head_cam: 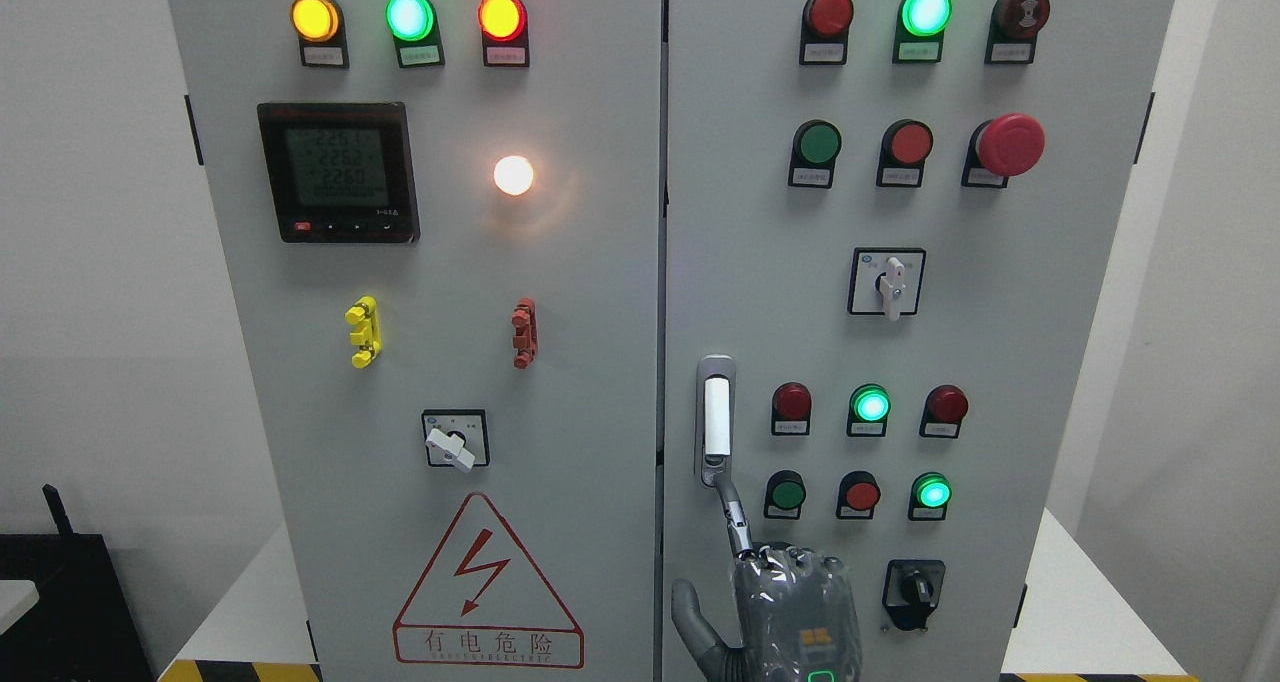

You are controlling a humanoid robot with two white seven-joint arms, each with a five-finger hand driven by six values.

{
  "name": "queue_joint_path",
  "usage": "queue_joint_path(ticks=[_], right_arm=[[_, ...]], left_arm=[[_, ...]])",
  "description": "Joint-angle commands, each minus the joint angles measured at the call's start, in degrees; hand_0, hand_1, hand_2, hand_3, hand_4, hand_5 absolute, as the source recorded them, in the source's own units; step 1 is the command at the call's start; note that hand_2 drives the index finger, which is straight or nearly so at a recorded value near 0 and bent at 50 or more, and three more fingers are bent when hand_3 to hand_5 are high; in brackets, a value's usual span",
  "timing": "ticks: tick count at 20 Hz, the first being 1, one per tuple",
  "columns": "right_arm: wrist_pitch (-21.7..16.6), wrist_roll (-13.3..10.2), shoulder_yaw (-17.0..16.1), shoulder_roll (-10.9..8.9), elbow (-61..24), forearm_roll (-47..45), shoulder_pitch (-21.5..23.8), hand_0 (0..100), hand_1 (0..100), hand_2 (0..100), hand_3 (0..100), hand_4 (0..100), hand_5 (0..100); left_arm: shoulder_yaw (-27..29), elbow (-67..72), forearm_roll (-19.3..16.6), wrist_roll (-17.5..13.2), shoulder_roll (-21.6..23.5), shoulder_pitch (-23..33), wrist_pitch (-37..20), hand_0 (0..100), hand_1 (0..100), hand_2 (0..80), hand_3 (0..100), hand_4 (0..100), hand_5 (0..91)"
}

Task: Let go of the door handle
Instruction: 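Move the right hand up alongside the silver handle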

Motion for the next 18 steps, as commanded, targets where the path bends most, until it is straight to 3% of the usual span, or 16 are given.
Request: queue_joint_path(ticks=[1,4,5,7,13,14,18], right_arm=[[-0.15,-0.72,-0.16,0.06,-0.74,-0.18,-0.02,40,37,13,100,100,97],[-2.16,-0.89,-0.69,0.06,-0.83,-0.44,-0.02,41,37,23,100,100,96],[-3.65,-0.98,-1.3,0.06,-1.44,-0.53,-0.02,42,38,41,100,100,96],[-5.06,-1.85,-1.75,0.06,-1.89,-0.62,-0.1,44,39,58,100,100,96],[-5.95,-1.51,-2.45,0.14,-2.93,-4.75,0.16,55,30,91,100,100,95],[-5.95,-1.25,-2.71,0.15,-3.46,-4.93,0.42,56,27,96,100,100,95],[-5.77,-1.24,-2.8,0.06,-3.47,-7.82,0.16,55,21,98,100,100,95]], left_arm=[[0.23,1.32,-1.67,-0.05,0.0,-0.97,0.01,12,39,0.0,0,0,0.0],[0.23,1.41,-1.67,0.04,0.0,-0.88,0.01,12,39,0.0,0,0,0.0],[0.23,1.41,-1.67,-0.05,0.0,-0.97,0.01,12,39,0.0,0,0,0.0],[0.23,1.32,-1.67,-0.05,0.0,-0.97,0.01,12,39,0.0,0,0,0.0],[0.23,1.32,-1.67,-0.05,0.0,-0.97,0.01,12,39,0.0,0,0,0.0],[0.14,1.32,-1.67,0.04,0.0,-0.88,0.01,12,39,0.0,0,0,0.0],[0.23,1.41,-1.67,-0.05,0.0,-0.88,0.01,12,39,0.0,0,0,0.0]])
